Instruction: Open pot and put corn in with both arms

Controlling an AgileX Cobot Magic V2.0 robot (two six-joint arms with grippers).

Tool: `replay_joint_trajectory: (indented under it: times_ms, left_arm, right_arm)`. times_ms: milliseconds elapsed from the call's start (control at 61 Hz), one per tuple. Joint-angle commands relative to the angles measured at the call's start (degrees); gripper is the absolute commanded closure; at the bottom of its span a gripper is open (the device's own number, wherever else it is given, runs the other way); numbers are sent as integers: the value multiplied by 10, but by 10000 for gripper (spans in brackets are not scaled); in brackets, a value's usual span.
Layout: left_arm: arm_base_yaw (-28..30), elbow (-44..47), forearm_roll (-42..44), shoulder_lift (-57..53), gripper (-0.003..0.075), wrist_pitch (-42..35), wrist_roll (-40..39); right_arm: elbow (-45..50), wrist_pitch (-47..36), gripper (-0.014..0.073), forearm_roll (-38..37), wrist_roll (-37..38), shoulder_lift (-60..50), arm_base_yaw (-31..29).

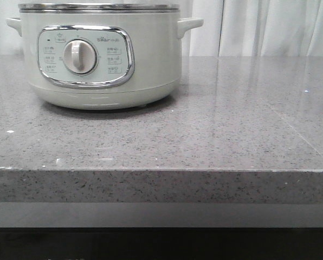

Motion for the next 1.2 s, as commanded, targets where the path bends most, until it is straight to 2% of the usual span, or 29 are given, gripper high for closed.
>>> replay_joint_trajectory:
  times_ms: [0, 164, 262, 344, 524, 639, 721, 1179]
  left_arm:
    - [-13, 36, -13, -44, 175, -73, 1]
    - [-14, 95, -18, -90, 182, -107, 1]
    - [-14, 103, -18, -95, 257, -107, 1]
    - [-14, 103, -18, -95, 377, -108, 1]
    - [-14, 103, -18, -95, 627, -111, 1]
    - [-14, 103, -18, -95, 735, -111, 1]
    - [-14, 103, -18, -95, 741, -108, 1]
    - [-14, 103, -18, -95, 741, -107, 1]
  right_arm:
    - [-15, -21, 20, 8, 1, -11, -3]
    - [-15, -12, 20, 6, 0, -13, -3]
    - [-15, -13, 57, 6, 0, -13, -3]
    - [-15, -13, 155, 6, 0, -13, -3]
    - [-15, -12, 458, 6, 0, -13, -3]
    - [-15, -12, 598, 6, 0, -13, -3]
    - [-15, -12, 666, 6, 0, -13, -3]
    - [-15, -2, 662, 6, 0, -13, -3]
